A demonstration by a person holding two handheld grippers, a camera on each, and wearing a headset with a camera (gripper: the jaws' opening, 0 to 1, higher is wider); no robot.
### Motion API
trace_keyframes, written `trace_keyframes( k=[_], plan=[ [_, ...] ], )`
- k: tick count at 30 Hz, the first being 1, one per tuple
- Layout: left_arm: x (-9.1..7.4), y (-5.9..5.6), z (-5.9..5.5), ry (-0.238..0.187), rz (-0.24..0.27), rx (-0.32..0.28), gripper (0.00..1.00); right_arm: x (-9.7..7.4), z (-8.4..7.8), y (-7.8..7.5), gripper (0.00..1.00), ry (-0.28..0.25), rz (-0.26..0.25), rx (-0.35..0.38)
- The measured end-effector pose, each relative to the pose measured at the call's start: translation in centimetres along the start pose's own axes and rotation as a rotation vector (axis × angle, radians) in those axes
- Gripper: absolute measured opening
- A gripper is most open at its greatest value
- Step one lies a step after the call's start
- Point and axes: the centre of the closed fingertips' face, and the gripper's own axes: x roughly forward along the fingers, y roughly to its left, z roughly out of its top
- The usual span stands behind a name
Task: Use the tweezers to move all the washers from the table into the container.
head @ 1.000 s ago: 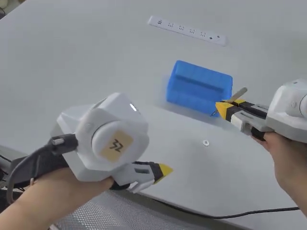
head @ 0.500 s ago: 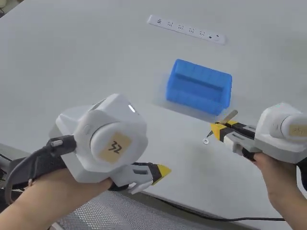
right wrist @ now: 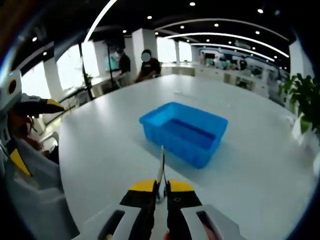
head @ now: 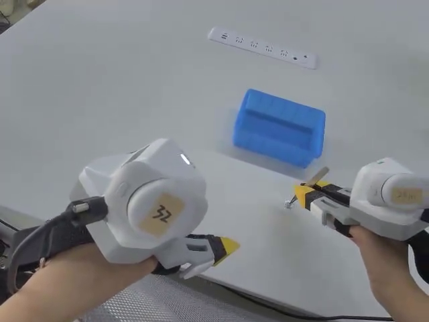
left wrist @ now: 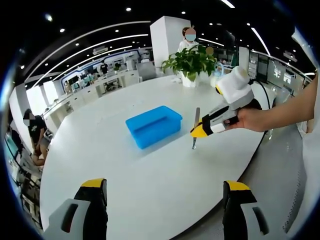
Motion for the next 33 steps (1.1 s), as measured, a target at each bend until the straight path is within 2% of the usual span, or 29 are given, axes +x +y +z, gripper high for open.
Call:
trace_keyframes(
  k=[11, 14, 20, 26, 30, 33],
  plan=[
    [0.1, -0.1, -0.1, 0.005, 0.001, 0.000, 0.99, 0.0, -0.4, 0.0, 0.04, -0.027, -0.009, 0.000],
    [0.1, -0.2, -0.1, 0.006, 0.001, 0.005, 0.99, 0.1, -0.4, -0.5, 0.03, -0.034, -0.020, -0.001],
    [0.0, 0.1, 0.0, 0.007, 0.006, 0.016, 0.99, 0.6, -0.3, -0.7, 0.03, -0.006, -0.025, -0.044],
    [-0.1, 0.5, 0.1, 0.006, 0.016, 0.019, 0.99, 0.8, -0.2, -0.9, 0.03, 0.019, -0.014, -0.033],
    [-0.2, 0.7, 0.1, 0.004, 0.024, 0.016, 0.99, 0.5, 0.4, -0.7, 0.03, 0.016, -0.002, -0.034],
    [-0.2, 0.7, 0.2, 0.002, 0.026, 0.015, 0.99, -0.1, 1.7, -0.3, 0.03, -0.014, 0.011, -0.039]
  ],
)
